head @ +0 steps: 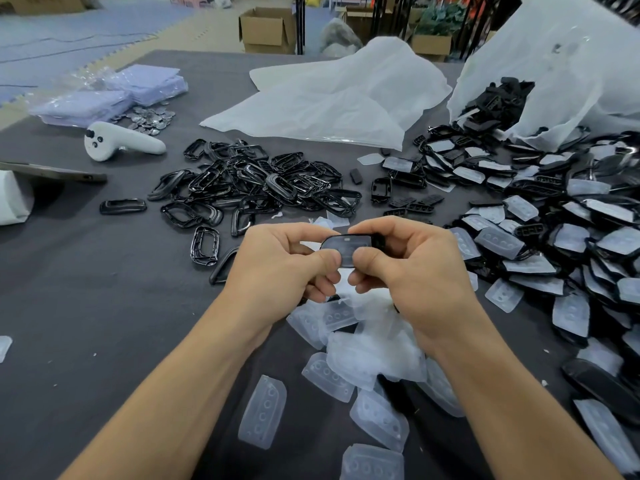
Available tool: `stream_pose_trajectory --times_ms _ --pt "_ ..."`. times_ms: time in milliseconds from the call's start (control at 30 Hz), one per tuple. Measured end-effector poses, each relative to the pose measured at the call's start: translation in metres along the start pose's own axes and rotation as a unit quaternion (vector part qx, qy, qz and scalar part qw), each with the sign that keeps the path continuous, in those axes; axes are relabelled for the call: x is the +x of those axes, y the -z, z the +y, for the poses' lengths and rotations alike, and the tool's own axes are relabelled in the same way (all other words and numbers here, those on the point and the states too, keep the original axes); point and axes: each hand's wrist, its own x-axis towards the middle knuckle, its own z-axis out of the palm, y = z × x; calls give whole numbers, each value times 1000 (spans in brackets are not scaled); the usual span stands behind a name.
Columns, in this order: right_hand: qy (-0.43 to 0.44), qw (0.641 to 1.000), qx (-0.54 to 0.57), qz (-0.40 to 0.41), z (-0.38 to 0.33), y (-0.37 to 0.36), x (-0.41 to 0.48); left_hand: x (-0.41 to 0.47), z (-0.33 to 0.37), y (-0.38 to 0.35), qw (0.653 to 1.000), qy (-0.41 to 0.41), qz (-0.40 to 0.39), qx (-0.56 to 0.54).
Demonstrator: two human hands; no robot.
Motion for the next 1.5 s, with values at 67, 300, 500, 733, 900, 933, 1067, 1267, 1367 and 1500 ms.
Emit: stream_pose_trajectory --times_ms 67,300,500,733,900,933,1067,1267,1367,1500 --pt "-10 1000 13 -5 -1 0 0 0 -1 -1 1000 -5 7 -4" --pt "-32 999 39 2 -4 1 -1 0 -1 -1 999 -32 11 2" --pt "27 999 -37 21 0 -3 -2 -1 -2 0 999 -43 3 25" --pt "33 998 -49 28 4 -1 1 -1 -3 -2 998 -38 -5 46" --pt "30 998 -51 11 5 -1 1 -3 -3 -6 992 -74 47 94" --pt "30 998 -53 8 5 -1 1 -3 -3 -6 989 -84 59 105" --pt "39 996 -73 22 7 -2 1 -5 -4 -8 983 -103 78 133" --pt "53 990 -130 22 9 -3 1 -11 0 -12 969 -119 100 193" --pt "57 989 -135 19 9 -4 -1 -12 1 -11 965 -121 106 208" --pt "63 990 -126 12 8 -4 -1 -13 3 -11 964 -119 112 211"
